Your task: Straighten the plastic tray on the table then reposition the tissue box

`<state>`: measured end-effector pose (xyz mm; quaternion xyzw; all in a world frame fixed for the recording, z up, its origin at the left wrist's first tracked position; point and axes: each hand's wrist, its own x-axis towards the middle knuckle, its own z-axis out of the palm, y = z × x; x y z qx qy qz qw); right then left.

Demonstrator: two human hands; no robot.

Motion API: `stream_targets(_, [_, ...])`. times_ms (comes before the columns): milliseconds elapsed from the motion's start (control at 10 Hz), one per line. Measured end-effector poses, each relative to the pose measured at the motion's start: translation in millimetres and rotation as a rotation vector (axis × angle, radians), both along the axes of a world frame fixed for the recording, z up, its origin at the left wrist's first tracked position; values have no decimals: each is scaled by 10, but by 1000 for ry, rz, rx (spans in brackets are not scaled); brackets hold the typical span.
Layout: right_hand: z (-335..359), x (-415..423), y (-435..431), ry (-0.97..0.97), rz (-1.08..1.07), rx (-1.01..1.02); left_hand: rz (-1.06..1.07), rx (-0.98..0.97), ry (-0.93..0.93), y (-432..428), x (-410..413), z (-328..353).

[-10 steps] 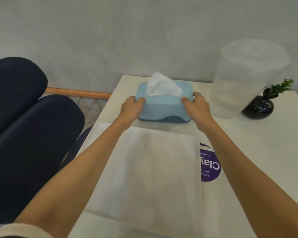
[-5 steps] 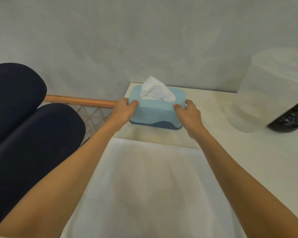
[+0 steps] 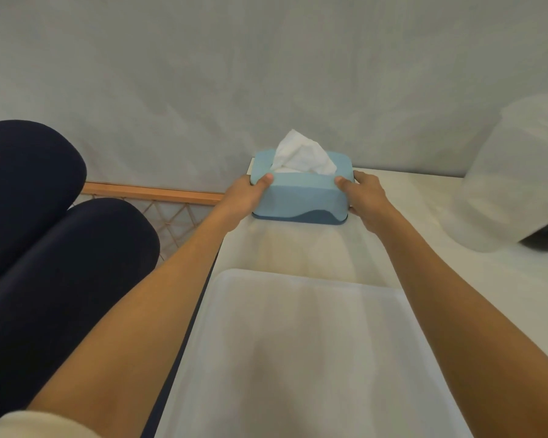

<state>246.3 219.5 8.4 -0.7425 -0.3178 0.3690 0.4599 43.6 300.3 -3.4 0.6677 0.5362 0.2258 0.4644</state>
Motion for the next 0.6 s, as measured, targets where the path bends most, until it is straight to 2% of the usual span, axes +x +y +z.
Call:
stream_targets(300, [-11, -29, 20, -52, -26, -6, 58, 36, -2, -53, 46, -38])
stream_targets(500, [61, -13, -176, -230, -78, -6, 219, 210, 60, -307, 102, 125])
stream_targets(600, [167, -18, -402, -350, -41, 5, 178, 339, 62, -488, 59, 249])
